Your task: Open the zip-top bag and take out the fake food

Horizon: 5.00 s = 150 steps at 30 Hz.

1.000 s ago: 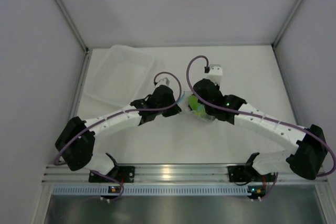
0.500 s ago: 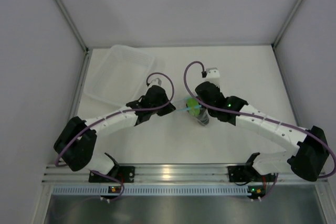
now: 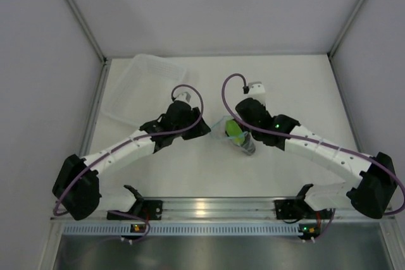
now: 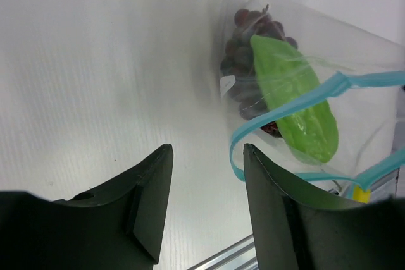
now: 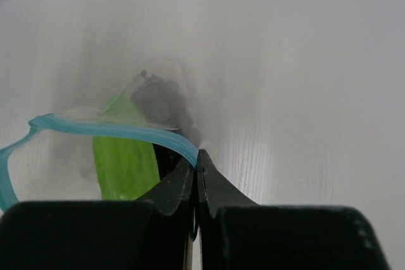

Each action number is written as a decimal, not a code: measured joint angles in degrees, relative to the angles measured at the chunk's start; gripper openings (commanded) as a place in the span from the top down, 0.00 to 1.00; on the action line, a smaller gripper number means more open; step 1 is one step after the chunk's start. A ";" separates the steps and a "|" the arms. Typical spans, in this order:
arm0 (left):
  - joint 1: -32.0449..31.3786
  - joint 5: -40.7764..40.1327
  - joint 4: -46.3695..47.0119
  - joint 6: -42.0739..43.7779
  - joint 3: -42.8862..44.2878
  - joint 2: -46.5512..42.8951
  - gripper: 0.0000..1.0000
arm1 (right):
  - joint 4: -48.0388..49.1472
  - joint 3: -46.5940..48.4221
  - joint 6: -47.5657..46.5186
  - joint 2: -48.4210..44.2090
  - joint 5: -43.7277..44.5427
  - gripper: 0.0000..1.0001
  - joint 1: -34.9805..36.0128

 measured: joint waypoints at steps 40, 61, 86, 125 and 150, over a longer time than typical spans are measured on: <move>-17.99 -11.34 -1.92 -24.09 10.45 3.91 0.69 | 3.56 -6.12 15.65 -4.37 8.76 1.00 5.22; -17.99 -7.15 5.84 -27.61 10.47 15.98 0.49 | 8.61 -16.65 16.68 -14.97 4.24 1.00 3.76; -19.54 -7.37 11.23 -28.89 12.98 24.61 0.58 | 9.68 -20.85 17.07 -22.38 1.18 1.00 3.23; -17.57 -9.40 11.17 -21.31 7.63 11.63 1.00 | 12.83 -21.81 12.50 -13.64 3.89 1.00 2.99; 25.11 4.44 -0.98 -2.93 5.27 -7.74 1.00 | 13.18 -18.01 10.91 -9.35 5.09 1.00 2.23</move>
